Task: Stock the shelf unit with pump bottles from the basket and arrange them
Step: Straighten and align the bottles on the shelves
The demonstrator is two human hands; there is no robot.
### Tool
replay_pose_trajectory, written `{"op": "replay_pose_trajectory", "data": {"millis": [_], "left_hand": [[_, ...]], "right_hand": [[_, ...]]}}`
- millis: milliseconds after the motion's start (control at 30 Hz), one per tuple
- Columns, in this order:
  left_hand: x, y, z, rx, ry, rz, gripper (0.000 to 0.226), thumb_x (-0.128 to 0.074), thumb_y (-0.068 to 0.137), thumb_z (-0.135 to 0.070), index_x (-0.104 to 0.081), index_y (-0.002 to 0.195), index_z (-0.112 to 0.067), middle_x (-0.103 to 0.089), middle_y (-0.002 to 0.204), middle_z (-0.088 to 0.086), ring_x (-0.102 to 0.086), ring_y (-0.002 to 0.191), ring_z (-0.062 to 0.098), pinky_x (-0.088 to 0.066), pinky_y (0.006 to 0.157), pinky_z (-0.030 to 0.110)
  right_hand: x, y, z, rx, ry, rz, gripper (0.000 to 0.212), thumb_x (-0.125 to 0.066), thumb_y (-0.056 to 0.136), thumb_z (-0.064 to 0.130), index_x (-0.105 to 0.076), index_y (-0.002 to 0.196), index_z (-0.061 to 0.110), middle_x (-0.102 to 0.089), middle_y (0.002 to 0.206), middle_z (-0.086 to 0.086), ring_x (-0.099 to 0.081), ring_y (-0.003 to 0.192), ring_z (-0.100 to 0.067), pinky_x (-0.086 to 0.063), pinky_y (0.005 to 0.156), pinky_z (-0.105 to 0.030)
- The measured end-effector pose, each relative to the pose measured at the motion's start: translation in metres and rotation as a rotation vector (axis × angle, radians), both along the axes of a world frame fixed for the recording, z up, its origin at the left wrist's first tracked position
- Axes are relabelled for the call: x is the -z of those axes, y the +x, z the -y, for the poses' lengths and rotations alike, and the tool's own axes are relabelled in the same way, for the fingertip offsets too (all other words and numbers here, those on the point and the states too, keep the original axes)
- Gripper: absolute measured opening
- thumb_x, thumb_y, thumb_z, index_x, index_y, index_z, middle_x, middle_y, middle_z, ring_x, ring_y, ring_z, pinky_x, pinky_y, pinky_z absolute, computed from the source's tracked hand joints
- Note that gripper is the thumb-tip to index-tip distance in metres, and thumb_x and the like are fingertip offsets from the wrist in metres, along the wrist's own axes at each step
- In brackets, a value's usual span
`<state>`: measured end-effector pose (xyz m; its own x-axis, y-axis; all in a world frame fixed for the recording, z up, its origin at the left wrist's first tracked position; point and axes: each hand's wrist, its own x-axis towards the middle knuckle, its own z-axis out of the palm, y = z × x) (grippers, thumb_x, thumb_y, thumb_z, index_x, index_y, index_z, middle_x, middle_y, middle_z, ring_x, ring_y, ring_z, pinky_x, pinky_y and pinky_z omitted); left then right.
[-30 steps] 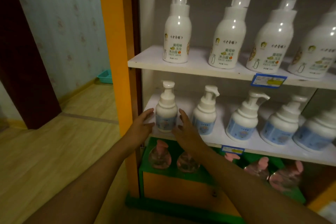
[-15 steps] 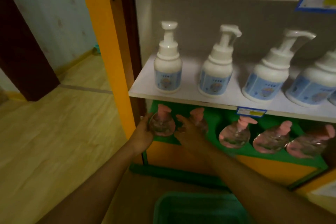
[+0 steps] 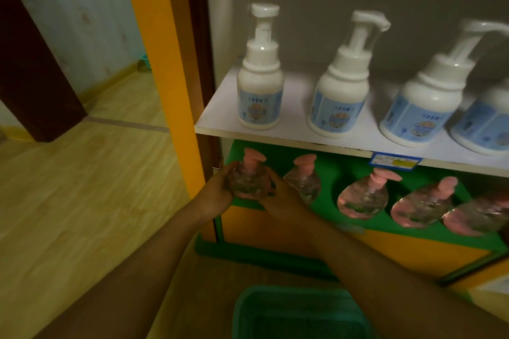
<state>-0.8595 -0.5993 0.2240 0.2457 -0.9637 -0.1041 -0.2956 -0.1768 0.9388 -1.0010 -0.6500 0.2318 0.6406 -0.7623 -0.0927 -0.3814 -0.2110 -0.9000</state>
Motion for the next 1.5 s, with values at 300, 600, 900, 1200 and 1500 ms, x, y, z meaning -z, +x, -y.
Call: {"op": "replay_pose_trajectory", "data": {"millis": [300, 600, 900, 1200, 1500], "left_hand": [[-0.014, -0.007, -0.013, -0.021, -0.095, -0.156, 0.058, -0.048, 0.088, 0.014, -0.034, 0.136, -0.015, -0.051, 0.126, -0.003, -0.054, 0.109, 0.009, -0.052, 0.077, 0.011], [-0.09, -0.033, -0.055, -0.019, -0.184, 0.023, 0.032, -0.043, 0.094, 0.003, -0.061, 0.115, -0.012, -0.067, 0.106, -0.007, -0.065, 0.096, -0.001, -0.052, 0.077, 0.013], [-0.24, -0.056, -0.068, 0.012, -0.381, 0.076, 0.026, -0.048, 0.093, -0.005, -0.062, 0.114, -0.013, -0.07, 0.104, -0.002, -0.068, 0.093, 0.012, -0.056, 0.076, 0.02], [-0.347, -0.091, -0.001, -0.025, -0.526, 0.136, 0.041, -0.05, 0.094, -0.015, -0.044, 0.134, -0.024, -0.055, 0.134, -0.005, -0.054, 0.119, 0.011, -0.043, 0.104, 0.034], [-0.343, -0.111, 0.033, 0.072, -0.29, 0.434, 0.063, -0.047, 0.087, -0.004, -0.029, 0.144, -0.022, -0.04, 0.148, 0.003, -0.041, 0.134, 0.023, -0.035, 0.111, 0.041]], "right_hand": [[-0.003, -0.014, -0.004, 0.056, 0.08, 0.104, 0.052, -0.055, 0.091, 0.008, -0.035, 0.135, 0.027, -0.053, 0.123, 0.001, -0.057, 0.087, -0.007, -0.046, 0.059, -0.011], [-0.075, -0.059, -0.021, 0.077, -0.043, 0.134, 0.027, -0.055, 0.089, 0.007, -0.061, 0.098, 0.032, -0.061, 0.093, 0.017, -0.062, 0.088, -0.01, -0.053, 0.089, -0.036], [-0.201, -0.102, -0.012, 0.124, -0.229, 0.282, 0.038, -0.052, 0.088, 0.0, -0.062, 0.094, 0.036, -0.07, 0.099, 0.006, -0.066, 0.093, -0.018, -0.056, 0.082, -0.035], [-0.339, -0.134, 0.006, 0.325, -0.522, 0.311, 0.047, -0.055, 0.09, 0.014, -0.044, 0.135, 0.021, -0.053, 0.133, 0.003, -0.054, 0.116, -0.015, -0.046, 0.097, -0.032], [-0.338, -0.125, 0.037, 0.19, -0.538, -0.02, 0.046, -0.054, 0.084, 0.014, -0.049, 0.129, 0.02, -0.058, 0.129, -0.003, -0.056, 0.117, -0.023, -0.047, 0.1, -0.041]]}}
